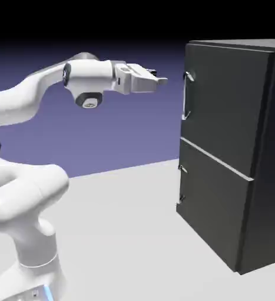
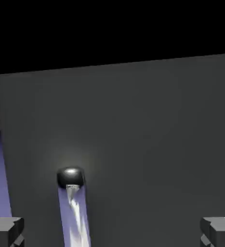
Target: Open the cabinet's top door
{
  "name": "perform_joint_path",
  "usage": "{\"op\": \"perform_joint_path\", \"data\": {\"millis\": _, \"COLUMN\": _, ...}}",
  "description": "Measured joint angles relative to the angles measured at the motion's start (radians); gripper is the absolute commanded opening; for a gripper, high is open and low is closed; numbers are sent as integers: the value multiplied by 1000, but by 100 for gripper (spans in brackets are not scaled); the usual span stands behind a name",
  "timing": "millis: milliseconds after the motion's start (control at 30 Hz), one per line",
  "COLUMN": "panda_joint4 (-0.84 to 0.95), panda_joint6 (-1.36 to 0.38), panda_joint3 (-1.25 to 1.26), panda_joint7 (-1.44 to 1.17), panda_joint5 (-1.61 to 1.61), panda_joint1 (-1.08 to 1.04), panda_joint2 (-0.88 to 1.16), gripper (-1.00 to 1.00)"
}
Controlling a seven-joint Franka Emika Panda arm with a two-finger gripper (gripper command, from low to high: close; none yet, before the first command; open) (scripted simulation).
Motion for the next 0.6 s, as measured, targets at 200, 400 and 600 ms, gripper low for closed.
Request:
{"op": "perform_joint_path", "data": {"millis": 200, "panda_joint4": 40, "panda_joint6": -46, "panda_joint3": 134, "panda_joint7": -100, "panda_joint5": 261, "panda_joint1": -129, "panda_joint2": -121, "gripper": 0}}
{"op": "perform_joint_path", "data": {"millis": 400, "panda_joint4": 117, "panda_joint6": -75, "panda_joint3": 201, "panda_joint7": -150, "panda_joint5": 401, "panda_joint1": -256, "panda_joint2": -165, "gripper": 0}}
{"op": "perform_joint_path", "data": {"millis": 600, "panda_joint4": 151, "panda_joint6": -123, "panda_joint3": 200, "panda_joint7": -186, "panda_joint5": 457, "panda_joint1": -317, "panda_joint2": -165, "gripper": -100}}
